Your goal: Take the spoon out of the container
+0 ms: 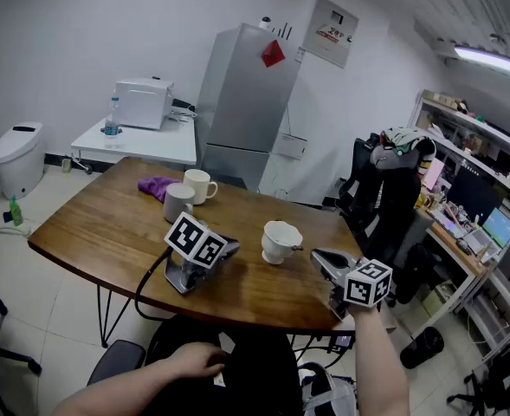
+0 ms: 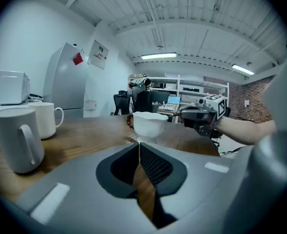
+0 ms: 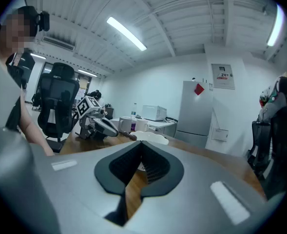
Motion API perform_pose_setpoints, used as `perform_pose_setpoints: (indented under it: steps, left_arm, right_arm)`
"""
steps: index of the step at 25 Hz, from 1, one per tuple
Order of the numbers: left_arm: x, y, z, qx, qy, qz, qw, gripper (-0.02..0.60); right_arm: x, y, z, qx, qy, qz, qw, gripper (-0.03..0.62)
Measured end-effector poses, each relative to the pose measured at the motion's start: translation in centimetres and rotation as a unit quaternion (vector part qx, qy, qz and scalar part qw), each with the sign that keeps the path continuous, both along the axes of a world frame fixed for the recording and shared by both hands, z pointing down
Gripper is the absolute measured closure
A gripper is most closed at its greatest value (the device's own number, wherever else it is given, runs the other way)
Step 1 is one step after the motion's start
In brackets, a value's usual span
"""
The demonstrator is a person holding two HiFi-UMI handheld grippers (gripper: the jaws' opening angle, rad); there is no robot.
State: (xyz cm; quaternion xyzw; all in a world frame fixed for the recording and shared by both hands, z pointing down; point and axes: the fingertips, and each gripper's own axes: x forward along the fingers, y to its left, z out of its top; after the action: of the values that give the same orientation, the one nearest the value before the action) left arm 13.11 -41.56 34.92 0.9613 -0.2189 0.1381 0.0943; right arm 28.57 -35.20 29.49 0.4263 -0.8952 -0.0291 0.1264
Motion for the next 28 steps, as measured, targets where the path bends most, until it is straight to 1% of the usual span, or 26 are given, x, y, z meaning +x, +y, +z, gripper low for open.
perform_pose_setpoints:
  steps: [3, 5, 7, 8, 10, 12, 14, 16, 19, 22, 25, 28]
  left_arm:
    - [0.0, 0.0, -0.2, 0.002, -0.002, 0.002, 1.0000, 0.569]
    - [0.0, 0.0, -0.2, 0.003, -0.003, 0.003, 1.0000, 0.569]
    - [0.0, 0.0, -0.2, 0.004, -0.003, 0.004, 1.0000, 0.569]
    - [0.0, -0.1, -0.3, 0.004, -0.003, 0.004, 1.0000, 0.569]
    - [-0.1, -0.1, -0.2, 0.003, -0.004, 0.003, 1.0000, 0.569]
    - [-0.1, -0.1, -0.2, 0.003, -0.004, 0.003, 1.0000, 0.569]
    - [0.0, -0.1, -0.2, 0.003, -0.004, 0.003, 1.0000, 0.569]
    - [0.0, -0.1, -0.1, 0.004, -0.004, 0.002, 1.0000, 0.569]
    - [-0.1, 0.0, -0.1, 0.004, -0.003, 0.003, 1.0000, 0.569]
    - [-0.1, 0.0, -0.1, 0.003, -0.003, 0.003, 1.0000, 0.569]
    - [-0.1, 0.0, -0.2, 0.003, -0.003, 0.003, 1.0000, 0.569]
    - [-0.1, 0.0, -0.2, 0.004, -0.003, 0.003, 1.0000, 0.569]
  right_arm:
    - [0.3, 0.4, -0.8, 0.019, 0.049, 0.023, 0.998, 0.591]
    - [0.3, 0.7, -1.2, 0.035, 0.097, 0.036, 0.994, 0.591]
    - [0.0, 0.9, -1.4, 0.050, 0.157, 0.039, 0.986, 0.591]
    - [-0.3, 1.0, -1.4, 0.054, 0.192, 0.038, 0.979, 0.591]
    - [-0.9, 1.2, -0.9, 0.062, 0.268, 0.033, 0.961, 0.591]
    - [-1.4, 1.3, -0.3, 0.070, 0.341, 0.029, 0.937, 0.578]
    - [-1.9, 1.3, 0.1, 0.082, 0.400, 0.026, 0.912, 0.562]
    - [-2.3, 1.2, 0.4, 0.095, 0.446, 0.027, 0.889, 0.541]
    - [-3.2, 0.8, 0.6, 0.116, 0.498, 0.029, 0.859, 0.513]
    - [-4.0, 0.3, 1.0, 0.125, 0.542, 0.023, 0.831, 0.493]
    - [-4.4, -0.3, 1.3, 0.132, 0.578, 0.023, 0.805, 0.491]
    - [-4.3, -0.9, 1.7, 0.139, 0.617, 0.027, 0.774, 0.491]
